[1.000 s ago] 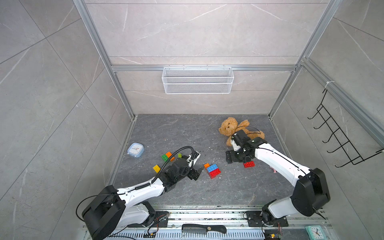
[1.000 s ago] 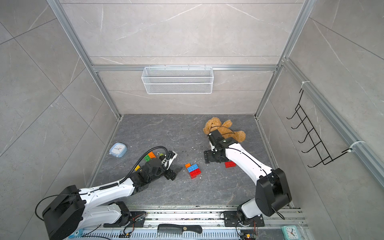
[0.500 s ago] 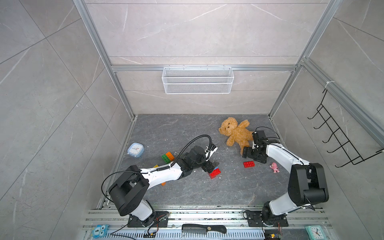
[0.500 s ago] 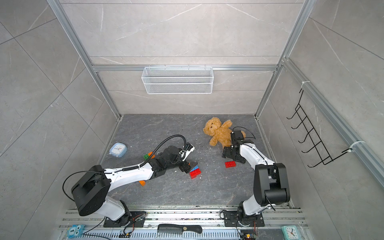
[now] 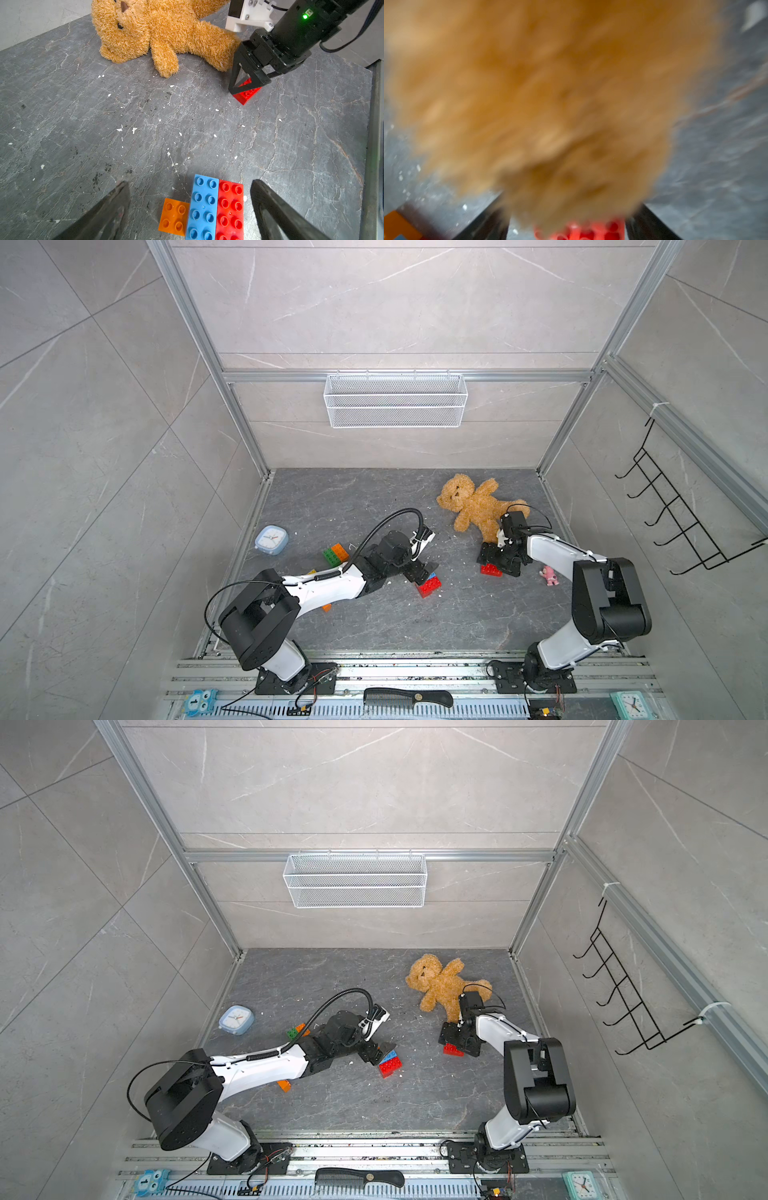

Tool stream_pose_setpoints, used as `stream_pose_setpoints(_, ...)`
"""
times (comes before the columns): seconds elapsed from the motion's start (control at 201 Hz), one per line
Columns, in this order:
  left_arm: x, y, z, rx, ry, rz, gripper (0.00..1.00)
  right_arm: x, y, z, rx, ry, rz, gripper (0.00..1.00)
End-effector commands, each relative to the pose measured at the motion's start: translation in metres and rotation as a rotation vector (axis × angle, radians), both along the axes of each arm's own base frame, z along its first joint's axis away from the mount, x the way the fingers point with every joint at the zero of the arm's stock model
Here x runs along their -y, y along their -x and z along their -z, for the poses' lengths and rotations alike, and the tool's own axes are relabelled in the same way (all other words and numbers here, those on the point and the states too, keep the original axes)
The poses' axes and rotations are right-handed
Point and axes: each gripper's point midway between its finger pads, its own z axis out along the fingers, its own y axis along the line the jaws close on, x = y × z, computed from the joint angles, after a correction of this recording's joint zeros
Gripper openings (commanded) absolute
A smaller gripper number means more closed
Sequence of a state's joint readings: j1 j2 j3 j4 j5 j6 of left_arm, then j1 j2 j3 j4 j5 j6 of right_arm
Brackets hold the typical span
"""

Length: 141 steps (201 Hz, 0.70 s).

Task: Assemble a rectangle with lego
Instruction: Move the lego brick at the center of the board, then pick up the lego brick from the center of the board.

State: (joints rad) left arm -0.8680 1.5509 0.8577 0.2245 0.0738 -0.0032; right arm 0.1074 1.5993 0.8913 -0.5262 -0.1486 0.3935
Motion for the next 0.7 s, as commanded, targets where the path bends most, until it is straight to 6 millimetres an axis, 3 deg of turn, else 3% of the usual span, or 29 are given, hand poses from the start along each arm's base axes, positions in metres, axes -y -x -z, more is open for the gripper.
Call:
stream_pose_setpoints(0.0, -0.011, -0.012, -0.017, 0.044, 0.040, -0.046, 0.92, -0.027, 0.014, -0.012, -0.016, -0.033, -0.049, 0.84)
stream_pose_setpoints(0.11, -0.023, -0.017, -0.020, 0.036, 0.068, -0.083, 0.93, -0.032, 0.024, -0.024, -0.035, -0.025, -0.064, 0.86)
stream_pose_setpoints(0.314, -0.032, -0.019, -0.018, 0.026, 0.069, -0.094, 0.93, -0.005, 0.032, -0.029, -0.093, 0.133, -0.063, 0.90)
stream_pose_setpoints(0.499, -0.033, -0.018, -0.015, 0.016, 0.071, -0.095, 0.92, -0.019, 0.026, -0.029, -0.082, 0.061, 0.070, 0.90)
stream_pose_setpoints(0.698, -0.043, -0.023, -0.001, 0.001, 0.018, -0.135, 0.93, -0.028, 0.014, -0.022, -0.033, 0.050, 0.203, 0.88)
